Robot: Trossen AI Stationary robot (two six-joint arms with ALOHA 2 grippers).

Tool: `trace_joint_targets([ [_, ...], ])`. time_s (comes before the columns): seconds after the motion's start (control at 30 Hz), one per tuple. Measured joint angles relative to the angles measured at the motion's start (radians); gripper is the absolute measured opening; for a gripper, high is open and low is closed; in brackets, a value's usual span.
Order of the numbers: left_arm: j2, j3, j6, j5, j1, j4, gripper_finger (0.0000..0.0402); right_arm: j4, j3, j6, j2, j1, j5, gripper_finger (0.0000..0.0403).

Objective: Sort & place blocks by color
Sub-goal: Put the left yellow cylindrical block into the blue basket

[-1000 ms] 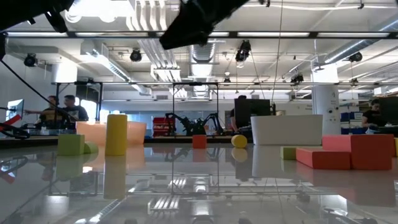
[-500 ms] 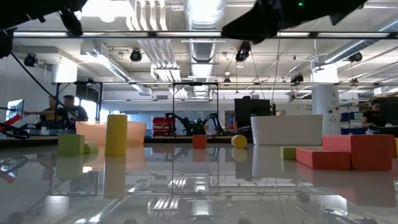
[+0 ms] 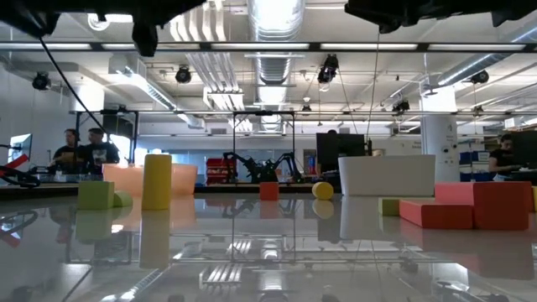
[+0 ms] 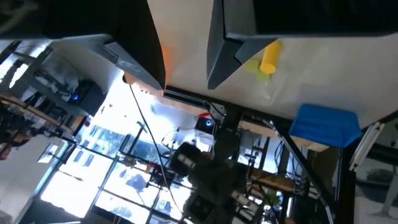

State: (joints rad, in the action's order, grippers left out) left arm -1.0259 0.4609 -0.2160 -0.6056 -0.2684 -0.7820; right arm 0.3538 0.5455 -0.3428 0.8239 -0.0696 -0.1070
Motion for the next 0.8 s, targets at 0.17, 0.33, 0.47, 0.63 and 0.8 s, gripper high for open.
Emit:
trace_joint_targets([
  [0.17,-0.005,0.244,-0.328,0.019,0.000,0.788,0.0006,-0.002,-0.015,-0.032,-0.030,0.000,0.000,0.0099],
  [0.33,-0.118,0.461,-0.473,0.246,-0.004,1.252,0.0006,-0.002,-0.016,-0.057,-0.038,0.000,0.000,0.0090],
  [0.47,-0.253,0.575,-0.379,0.406,-0.010,1.341,0.0006,-0.004,-0.016,-0.062,-0.039,0.000,0.000,0.0085],
  [0.63,-0.411,0.680,-0.347,0.477,-0.009,1.524,0.0006,-0.005,-0.016,-0.062,-0.038,0.000,0.000,0.0087],
  [0.8,-0.499,0.739,-0.354,0.477,-0.007,1.691,0.0006,-0.005,-0.016,-0.061,-0.037,0.000,0.000,0.0096],
])
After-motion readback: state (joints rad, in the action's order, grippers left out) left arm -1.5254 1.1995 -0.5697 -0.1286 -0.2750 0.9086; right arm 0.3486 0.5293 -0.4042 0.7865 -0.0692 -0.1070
